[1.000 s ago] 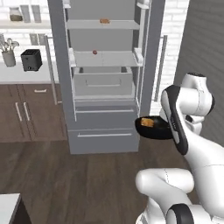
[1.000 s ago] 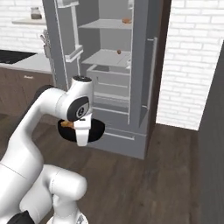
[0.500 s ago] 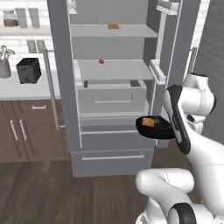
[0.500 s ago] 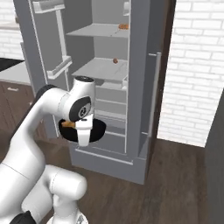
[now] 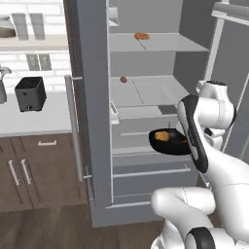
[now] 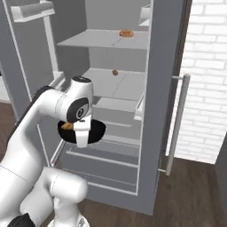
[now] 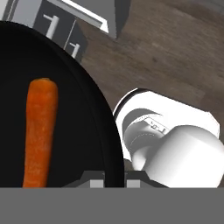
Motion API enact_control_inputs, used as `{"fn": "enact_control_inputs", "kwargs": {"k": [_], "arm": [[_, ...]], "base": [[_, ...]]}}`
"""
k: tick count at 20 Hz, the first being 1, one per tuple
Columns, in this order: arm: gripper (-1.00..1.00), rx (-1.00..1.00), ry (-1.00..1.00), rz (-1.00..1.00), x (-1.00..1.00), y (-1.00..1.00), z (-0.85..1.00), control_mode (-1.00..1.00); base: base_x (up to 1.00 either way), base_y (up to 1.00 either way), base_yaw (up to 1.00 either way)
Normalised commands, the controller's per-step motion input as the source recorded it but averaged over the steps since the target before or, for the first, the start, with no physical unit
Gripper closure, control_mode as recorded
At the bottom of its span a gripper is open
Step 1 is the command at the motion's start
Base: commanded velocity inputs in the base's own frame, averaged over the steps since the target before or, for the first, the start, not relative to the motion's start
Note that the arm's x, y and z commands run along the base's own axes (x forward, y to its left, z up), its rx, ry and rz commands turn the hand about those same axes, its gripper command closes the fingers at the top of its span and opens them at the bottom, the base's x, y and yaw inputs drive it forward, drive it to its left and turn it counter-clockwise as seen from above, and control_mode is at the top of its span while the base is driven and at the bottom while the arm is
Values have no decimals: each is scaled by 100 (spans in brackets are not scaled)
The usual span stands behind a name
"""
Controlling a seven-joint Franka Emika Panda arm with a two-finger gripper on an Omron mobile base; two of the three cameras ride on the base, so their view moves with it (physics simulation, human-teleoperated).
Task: Pick the chicken drumstick and carrot from their plates and place them in the bowl. Then put the bowl in the fridge.
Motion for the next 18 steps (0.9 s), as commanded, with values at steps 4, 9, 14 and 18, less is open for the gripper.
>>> {"fn": "enact_control_inputs", "kwargs": {"k": [4, 9, 14, 18], "arm": [[100, 0, 0, 0, 0, 0, 0, 100], [100, 0, 0, 0, 0, 0, 0, 100], [100, 0, 0, 0, 0, 0, 0, 100], [100, -3, -14, -4, 42, 21, 0, -100]], "base": [[76, 18, -27], [46, 11, -24], [48, 0, -12], [16, 1, -1]]}}
